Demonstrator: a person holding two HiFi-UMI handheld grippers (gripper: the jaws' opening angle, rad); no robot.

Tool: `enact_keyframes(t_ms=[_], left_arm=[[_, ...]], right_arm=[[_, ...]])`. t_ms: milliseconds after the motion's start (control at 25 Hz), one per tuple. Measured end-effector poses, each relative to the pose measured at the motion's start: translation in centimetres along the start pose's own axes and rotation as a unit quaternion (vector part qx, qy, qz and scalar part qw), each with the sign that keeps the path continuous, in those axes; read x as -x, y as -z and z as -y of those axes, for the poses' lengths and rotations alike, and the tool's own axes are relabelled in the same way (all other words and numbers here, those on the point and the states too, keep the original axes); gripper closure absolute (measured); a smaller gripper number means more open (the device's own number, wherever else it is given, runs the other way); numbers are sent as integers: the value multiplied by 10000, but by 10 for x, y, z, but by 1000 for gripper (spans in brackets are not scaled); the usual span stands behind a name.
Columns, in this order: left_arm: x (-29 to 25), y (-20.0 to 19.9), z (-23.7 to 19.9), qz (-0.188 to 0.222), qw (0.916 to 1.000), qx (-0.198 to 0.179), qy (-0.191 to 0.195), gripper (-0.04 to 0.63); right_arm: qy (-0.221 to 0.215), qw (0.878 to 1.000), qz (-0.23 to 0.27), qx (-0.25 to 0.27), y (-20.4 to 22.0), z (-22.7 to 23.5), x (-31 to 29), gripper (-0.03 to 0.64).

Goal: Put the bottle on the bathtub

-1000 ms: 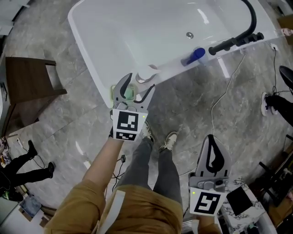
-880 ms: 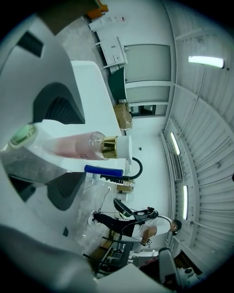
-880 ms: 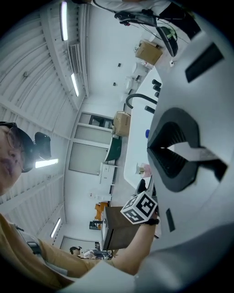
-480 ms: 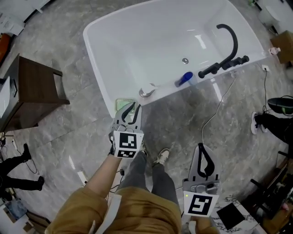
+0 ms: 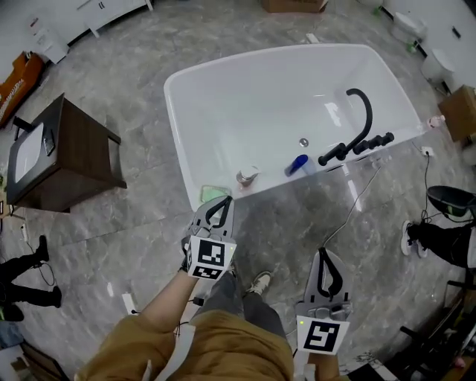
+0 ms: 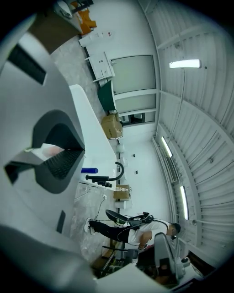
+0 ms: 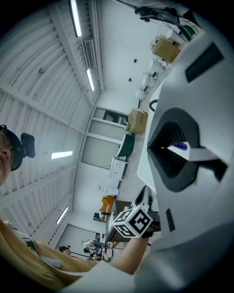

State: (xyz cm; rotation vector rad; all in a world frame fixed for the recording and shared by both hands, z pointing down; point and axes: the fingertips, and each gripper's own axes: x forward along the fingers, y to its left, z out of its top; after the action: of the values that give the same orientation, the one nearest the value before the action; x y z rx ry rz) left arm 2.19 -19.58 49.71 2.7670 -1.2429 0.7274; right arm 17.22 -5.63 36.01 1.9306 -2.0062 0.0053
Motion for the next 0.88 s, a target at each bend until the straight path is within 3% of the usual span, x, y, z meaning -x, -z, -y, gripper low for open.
enact_keyframes(t_ms=[400,880], left_arm=[[67,-89,7,759,9970,15,-173,588],[149,-147,2,1330,9895,126,-547,589]], right_arm=[[59,9997,160,188,-26,26,30,612],[-149,9983,527,200,-58,38,43,612]])
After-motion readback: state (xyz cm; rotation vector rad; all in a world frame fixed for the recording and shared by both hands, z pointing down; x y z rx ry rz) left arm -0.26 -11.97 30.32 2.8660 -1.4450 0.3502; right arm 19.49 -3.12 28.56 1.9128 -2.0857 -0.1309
